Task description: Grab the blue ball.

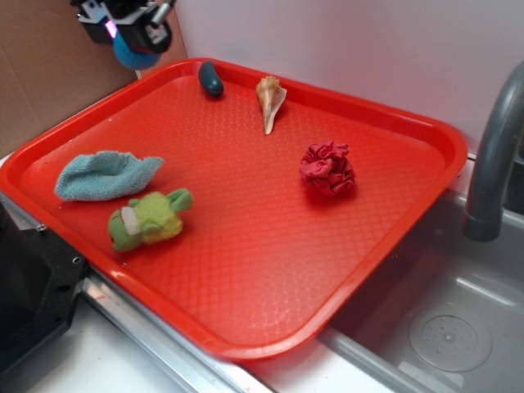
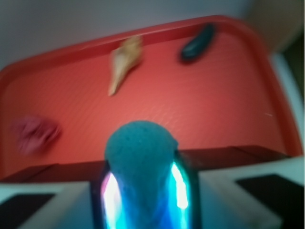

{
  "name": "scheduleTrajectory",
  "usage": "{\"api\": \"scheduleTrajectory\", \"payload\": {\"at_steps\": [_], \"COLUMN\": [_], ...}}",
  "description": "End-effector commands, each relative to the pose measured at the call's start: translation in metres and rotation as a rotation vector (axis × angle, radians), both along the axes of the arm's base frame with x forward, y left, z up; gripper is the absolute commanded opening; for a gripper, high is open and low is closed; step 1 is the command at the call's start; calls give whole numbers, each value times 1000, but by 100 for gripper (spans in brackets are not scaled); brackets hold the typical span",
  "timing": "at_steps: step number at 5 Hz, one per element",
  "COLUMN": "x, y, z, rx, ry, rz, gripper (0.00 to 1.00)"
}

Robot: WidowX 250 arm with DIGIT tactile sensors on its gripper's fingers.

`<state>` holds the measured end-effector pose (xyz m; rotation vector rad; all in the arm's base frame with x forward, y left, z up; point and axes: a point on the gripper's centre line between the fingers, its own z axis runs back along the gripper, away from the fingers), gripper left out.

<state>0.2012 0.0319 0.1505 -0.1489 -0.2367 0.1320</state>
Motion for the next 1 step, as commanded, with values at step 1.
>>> {"api": "scheduleTrajectory", "payload": {"at_steps": [1], "x": [-2], "y": [31], "z": [48], "rx": [-135], "ry": [-22], "rz": [-128], "gripper": [0]}}
